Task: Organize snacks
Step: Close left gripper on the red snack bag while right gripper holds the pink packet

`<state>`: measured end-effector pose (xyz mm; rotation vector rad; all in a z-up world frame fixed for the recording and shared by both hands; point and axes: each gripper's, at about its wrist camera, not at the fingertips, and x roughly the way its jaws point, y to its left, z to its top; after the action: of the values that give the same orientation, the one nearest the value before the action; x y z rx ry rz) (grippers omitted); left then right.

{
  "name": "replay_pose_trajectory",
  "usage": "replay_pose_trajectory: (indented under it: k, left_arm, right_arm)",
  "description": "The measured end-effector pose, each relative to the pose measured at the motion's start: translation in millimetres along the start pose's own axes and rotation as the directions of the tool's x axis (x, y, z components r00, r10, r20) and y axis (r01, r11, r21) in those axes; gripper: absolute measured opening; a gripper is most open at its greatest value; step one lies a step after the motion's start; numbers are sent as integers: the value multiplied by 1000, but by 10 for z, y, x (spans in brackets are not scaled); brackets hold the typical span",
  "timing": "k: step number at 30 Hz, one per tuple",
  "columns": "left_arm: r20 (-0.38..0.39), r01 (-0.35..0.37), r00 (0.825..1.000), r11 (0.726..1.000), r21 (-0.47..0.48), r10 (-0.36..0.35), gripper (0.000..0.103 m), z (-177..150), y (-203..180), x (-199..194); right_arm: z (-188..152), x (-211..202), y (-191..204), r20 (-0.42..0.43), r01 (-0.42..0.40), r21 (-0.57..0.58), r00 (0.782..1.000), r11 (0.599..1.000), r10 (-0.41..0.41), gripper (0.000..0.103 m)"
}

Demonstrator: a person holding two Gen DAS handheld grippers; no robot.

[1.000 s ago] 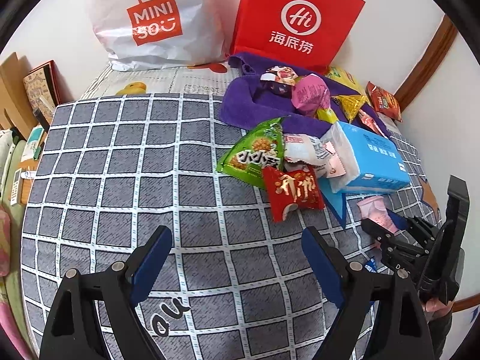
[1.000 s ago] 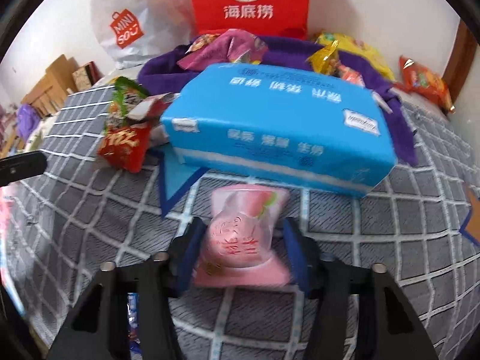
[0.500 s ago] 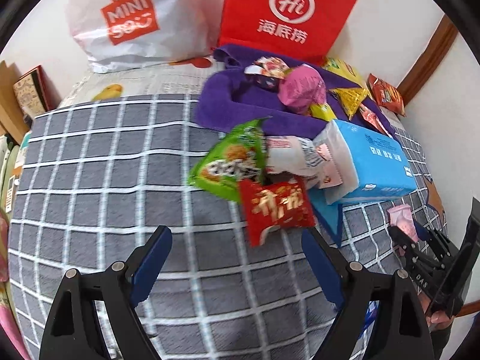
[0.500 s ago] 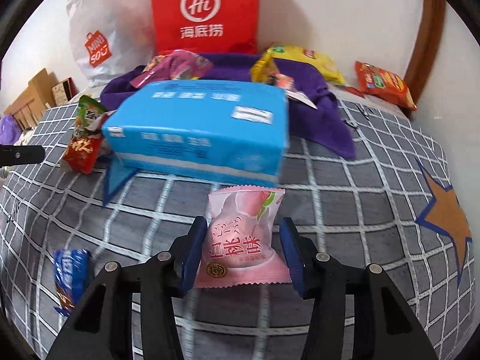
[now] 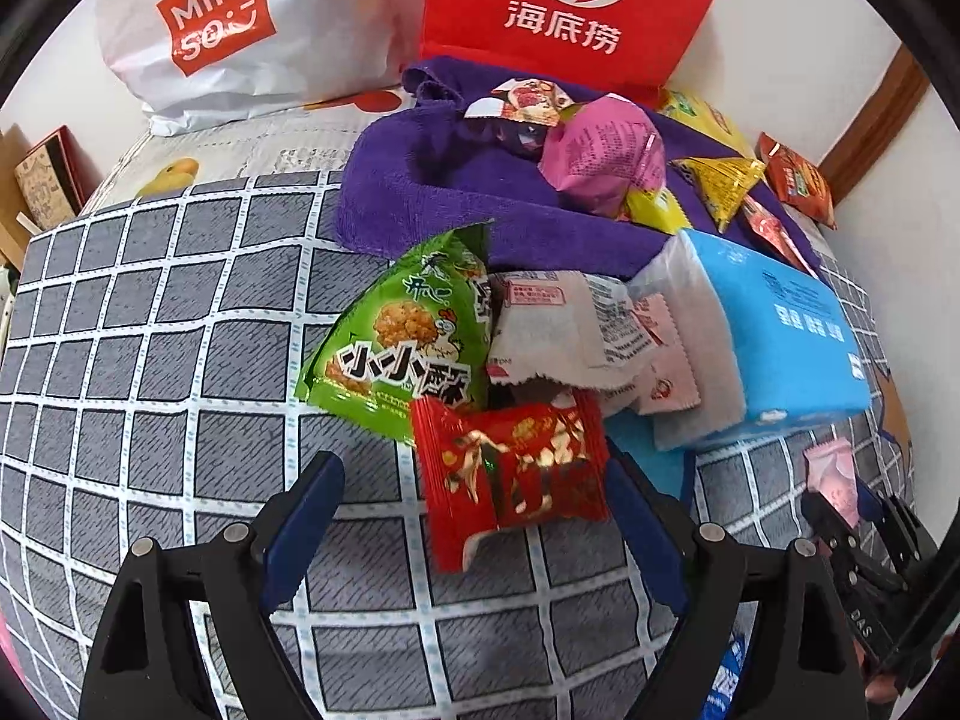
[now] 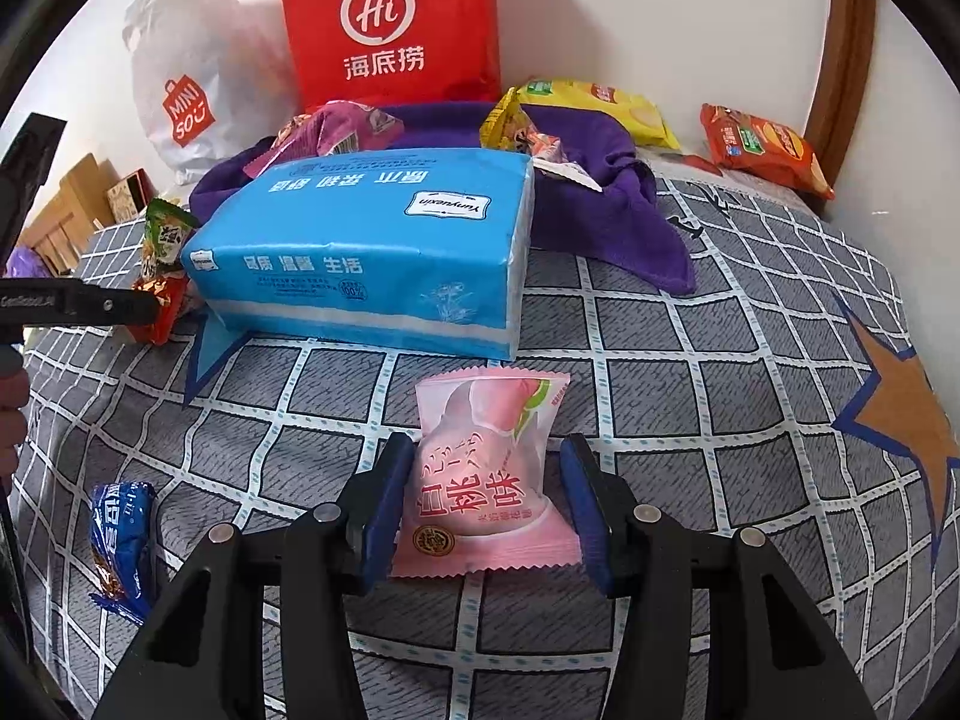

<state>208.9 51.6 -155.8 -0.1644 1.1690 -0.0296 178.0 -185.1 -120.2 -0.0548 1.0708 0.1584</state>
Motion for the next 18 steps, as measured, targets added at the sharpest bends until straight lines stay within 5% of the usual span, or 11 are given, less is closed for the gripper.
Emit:
replay_pose_trajectory:
  k: [18]
  left_arm:
    - [24,-22,1000,999,38,21,87,88,-122,181]
  right_arm:
    - [-3,17,15,-1,12,-13,1000,1000,-12,51]
